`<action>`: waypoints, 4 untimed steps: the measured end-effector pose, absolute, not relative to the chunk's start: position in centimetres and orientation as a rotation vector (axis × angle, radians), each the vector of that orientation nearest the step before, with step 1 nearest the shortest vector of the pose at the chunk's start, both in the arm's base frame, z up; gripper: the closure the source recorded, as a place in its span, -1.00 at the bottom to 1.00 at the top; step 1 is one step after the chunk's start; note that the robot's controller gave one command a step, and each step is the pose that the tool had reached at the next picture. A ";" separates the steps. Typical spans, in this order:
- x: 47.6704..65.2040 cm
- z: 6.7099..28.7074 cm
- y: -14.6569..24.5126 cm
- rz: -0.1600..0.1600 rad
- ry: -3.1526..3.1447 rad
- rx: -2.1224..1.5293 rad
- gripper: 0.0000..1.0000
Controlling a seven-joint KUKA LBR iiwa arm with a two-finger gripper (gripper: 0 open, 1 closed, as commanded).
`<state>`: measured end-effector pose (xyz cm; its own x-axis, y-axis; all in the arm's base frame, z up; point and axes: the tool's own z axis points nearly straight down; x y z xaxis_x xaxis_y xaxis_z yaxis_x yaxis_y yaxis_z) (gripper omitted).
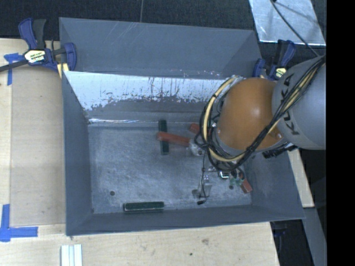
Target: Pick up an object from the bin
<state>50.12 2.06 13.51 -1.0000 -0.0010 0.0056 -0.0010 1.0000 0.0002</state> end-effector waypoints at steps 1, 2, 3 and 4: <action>56.1 14.0 5.4 -0.002 -3.149 -0.078 -1.00; 58.4 6.9 3.7 -0.002 -3.133 -0.312 -1.00; 58.4 7.1 3.7 -0.001 -3.131 -0.310 1.00; 58.3 22.3 2.5 -0.002 -3.145 -0.241 1.00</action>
Offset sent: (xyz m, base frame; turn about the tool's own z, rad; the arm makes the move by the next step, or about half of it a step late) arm 0.0562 0.0314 0.0041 0.0531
